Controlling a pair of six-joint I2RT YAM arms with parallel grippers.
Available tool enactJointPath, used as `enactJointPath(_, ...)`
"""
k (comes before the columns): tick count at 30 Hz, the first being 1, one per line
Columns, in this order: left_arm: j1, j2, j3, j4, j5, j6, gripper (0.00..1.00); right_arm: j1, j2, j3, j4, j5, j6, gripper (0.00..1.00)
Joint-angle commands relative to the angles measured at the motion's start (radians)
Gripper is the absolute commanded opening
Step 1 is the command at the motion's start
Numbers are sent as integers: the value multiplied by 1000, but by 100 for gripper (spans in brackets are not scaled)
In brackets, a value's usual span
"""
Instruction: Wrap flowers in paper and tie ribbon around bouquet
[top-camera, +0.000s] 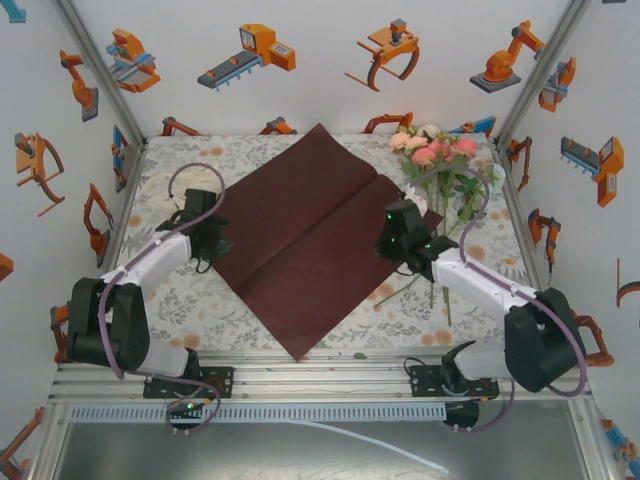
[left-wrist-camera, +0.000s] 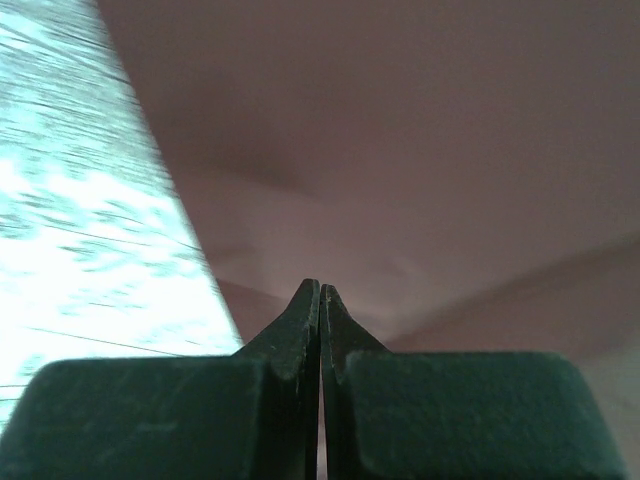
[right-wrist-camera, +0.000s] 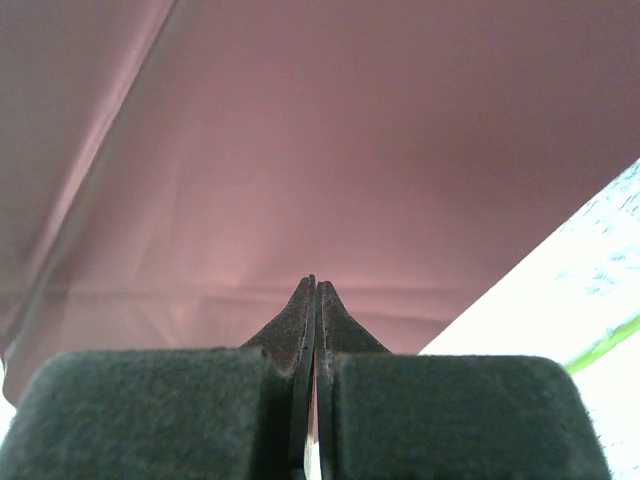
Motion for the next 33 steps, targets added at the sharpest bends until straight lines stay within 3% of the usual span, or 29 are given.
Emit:
enactJointPath(1, -91, 8, -32, 63, 111, -85, 7, -66, 105, 56, -17, -35, -68, 0)
enactJointPath(5, -164, 87, -36, 71, 91, -84, 7, -131, 217, 125, -14, -78, -119, 0)
enactJointPath(10, -202, 162, -65, 93, 153, -47, 5, -173, 307, 154, -21, -123, -136, 0)
enactJointPath(18, -209, 115, -102, 56, -1, -60, 6, -199, 266, 135, -43, -121, -175, 0)
enactJointPath(25, -209, -32, -62, -24, -41, -66, 14, -323, 124, 192, -125, -55, -261, 20)
enactJointPath(28, -210, -122, -64, -21, 8, -79, 17, -424, 117, 215, -141, -54, -288, 24)
enactJointPath(33, -240, -260, -97, 77, 221, -43, 24, -524, 231, 317, -152, -80, -380, 33)
